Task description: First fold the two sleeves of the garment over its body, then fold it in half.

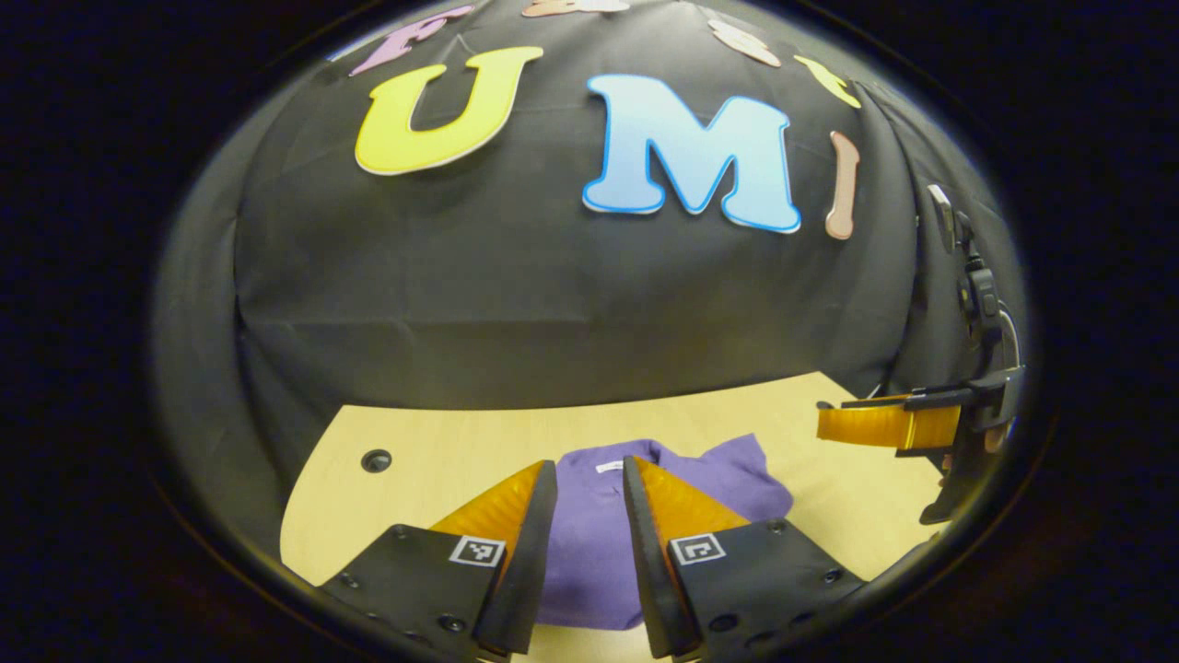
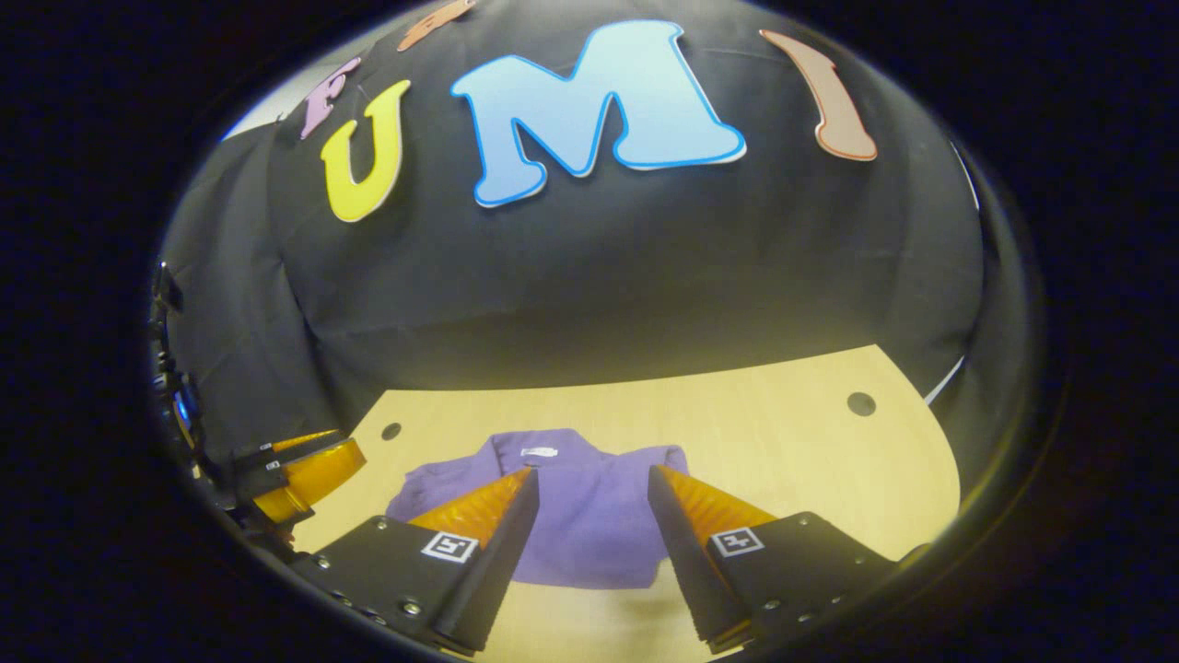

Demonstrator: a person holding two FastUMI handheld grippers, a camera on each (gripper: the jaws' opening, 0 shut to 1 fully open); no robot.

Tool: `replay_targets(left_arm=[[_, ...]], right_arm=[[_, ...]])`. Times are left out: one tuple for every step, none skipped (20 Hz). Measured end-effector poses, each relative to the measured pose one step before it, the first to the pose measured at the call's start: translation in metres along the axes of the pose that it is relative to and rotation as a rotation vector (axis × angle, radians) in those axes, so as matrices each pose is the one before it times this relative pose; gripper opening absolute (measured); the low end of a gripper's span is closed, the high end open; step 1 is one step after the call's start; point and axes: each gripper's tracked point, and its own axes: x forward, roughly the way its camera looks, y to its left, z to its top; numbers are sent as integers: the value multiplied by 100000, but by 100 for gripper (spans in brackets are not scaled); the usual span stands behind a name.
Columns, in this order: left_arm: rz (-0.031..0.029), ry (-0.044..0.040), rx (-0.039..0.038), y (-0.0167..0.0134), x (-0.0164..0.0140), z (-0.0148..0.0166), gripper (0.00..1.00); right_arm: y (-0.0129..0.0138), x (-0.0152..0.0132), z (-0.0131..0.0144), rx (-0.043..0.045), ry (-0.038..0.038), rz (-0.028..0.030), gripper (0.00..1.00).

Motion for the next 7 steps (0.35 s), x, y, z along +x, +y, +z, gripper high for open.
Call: replay_targets(left_arm=[[-472,-1223,-517,-550,-1362,414,50],[-178,-1087,-290,-493,-1477,273,50],[-265,-1399,399,-582,-1860,450,50],[939,-2481,2256,-338,-2110,537,51],[-653,-1047,646,-678,-2224,63,51],[-751,-647,70,-470,-1089,115,50],[-625,-605,177,-357,-1089,26,50]], right_arm=[[322,-1292,227,-442,-1209,234,77],[353,-1347,124,-476,-1244,249,77],[276,-1348,268,-311,-1475,42,77],[505,-2214,391,-167,-2630,97,77],[251,-2241,433,-1087,-3033,-1011,77],[96,-1208,188,-793,-1555,-1007,77],[58,-1082,82,-701,-1368,-938,77]])
